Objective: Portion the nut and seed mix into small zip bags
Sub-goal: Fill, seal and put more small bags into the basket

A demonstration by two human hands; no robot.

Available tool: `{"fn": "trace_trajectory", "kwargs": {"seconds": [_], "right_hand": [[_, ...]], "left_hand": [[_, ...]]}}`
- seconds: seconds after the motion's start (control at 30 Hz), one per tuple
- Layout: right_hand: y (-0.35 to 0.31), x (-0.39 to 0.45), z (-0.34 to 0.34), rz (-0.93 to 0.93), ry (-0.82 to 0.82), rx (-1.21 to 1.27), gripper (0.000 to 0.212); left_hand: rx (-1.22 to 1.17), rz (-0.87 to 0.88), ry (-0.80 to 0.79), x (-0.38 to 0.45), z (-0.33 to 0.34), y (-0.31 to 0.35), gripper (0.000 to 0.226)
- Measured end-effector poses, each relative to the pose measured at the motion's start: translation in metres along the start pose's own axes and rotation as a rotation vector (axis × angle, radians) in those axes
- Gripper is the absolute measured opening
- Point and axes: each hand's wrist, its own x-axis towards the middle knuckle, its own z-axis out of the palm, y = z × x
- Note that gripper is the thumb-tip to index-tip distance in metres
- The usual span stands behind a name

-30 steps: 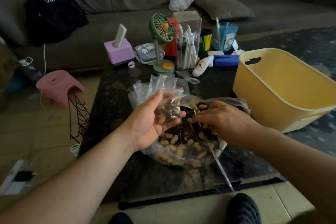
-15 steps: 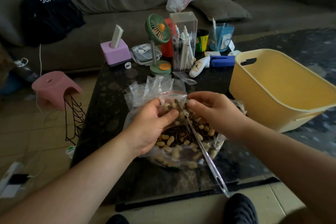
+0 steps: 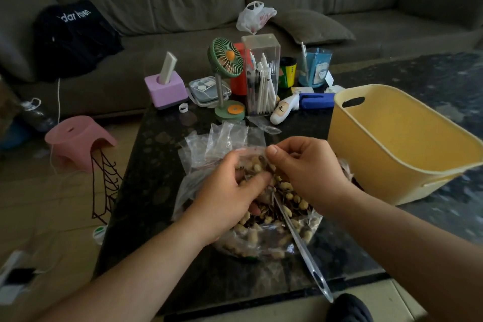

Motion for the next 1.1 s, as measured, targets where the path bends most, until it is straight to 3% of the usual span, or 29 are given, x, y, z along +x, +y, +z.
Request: {"fn": "trace_trajectory", "kwargs": {"seconds": [0.13,0.2,0.3,0.43,0.9,1.1], "right_hand": [[-0.004,0.001,-0.004,0.045,-0.007,0.088,0.017],[-0.005,0.000,-0.006,0.055,-0.027,0.095,0.017],[-0.005,0.000,-0.006,0.060,-0.031,0.091,0.017],[-0.006,0.000,-0.007,0.053,-0.059,0.076,0.015],[-0.005,0.001,-0.011,0.115,-0.096,0.222,0.008],[-0.009,0.000,-0.016,0.083,-0.125,0.148,0.009]], "left_hand": [[-0.163,-0.009,-0.036,-0.003,-0.003,0.003,0.039],[-0.256,-0.015,0.038,-0.002,-0.007,0.006,0.034],[-0.212,0.047,0.168,0.002,-0.014,0.006,0.023],[-0.170,0.089,0.183,0.002,-0.015,0.004,0.013],[-0.194,0.118,0.273,0.002,-0.010,0.006,0.009],[-0.231,0.086,0.306,0.003,-0.010,0.007,0.011]]}}
